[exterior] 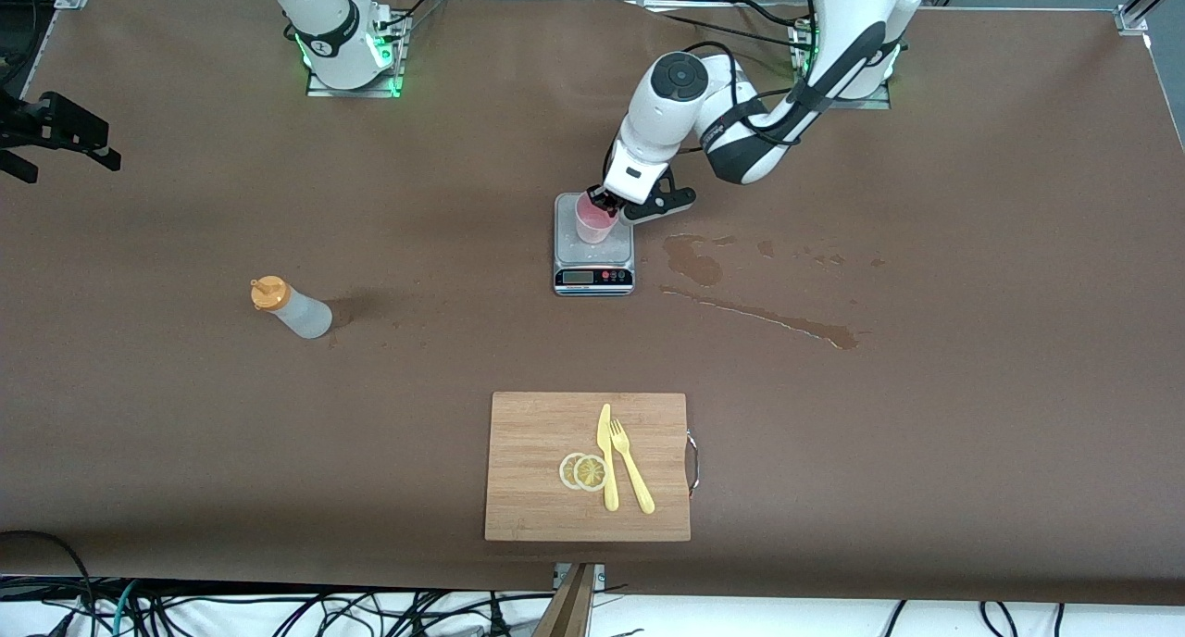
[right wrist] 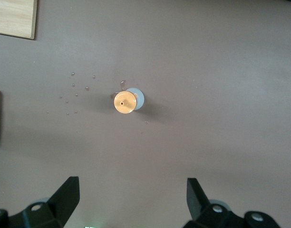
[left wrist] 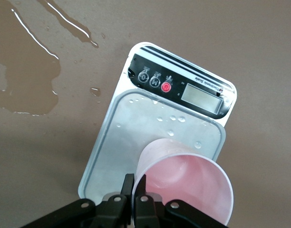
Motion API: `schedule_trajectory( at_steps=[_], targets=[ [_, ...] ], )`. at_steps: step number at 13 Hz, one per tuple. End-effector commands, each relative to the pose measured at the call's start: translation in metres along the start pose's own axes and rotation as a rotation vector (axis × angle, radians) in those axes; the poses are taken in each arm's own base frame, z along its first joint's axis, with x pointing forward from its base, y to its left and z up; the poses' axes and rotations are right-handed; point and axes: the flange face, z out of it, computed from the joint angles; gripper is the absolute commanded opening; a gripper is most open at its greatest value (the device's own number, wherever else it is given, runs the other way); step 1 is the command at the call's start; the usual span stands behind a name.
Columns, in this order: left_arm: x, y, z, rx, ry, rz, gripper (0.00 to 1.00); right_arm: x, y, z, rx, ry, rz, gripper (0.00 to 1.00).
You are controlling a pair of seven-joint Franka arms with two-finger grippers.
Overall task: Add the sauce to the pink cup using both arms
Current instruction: 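Carry the pink cup with the left gripper onto the scale, then open the left gripper and lift away while the right gripper reaches the bottle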
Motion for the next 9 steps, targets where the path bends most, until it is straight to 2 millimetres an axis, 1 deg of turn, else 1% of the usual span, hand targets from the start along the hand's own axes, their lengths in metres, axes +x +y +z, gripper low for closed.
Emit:
schedule_trajectory(
  at_steps=[1, 4, 7, 9],
  targets=[
    [0.002, 0.0, 0.007, 0.014, 0.021, -0.008, 0.99, 0.001, 0.0, -0.005, 0.014, 0.003, -0.044, 1.0],
    [0.007, 0.008, -0.01, -0.007, 0.043, -0.014, 1.0, 0.002, 0.0, -0.002, 0.052, 0.01, -0.155, 1.0],
    [0.007, 0.01, -0.032, 0.012, 0.082, -0.009, 1.0, 0.005, -0.001, 0.015, 0.087, 0.0, -0.282, 1.0],
    [-0.002, 0.012, -0.046, 0.043, 0.104, 0.008, 1.0, 0.005, 0.001, 0.031, 0.116, -0.008, -0.364, 1.0]
  ],
)
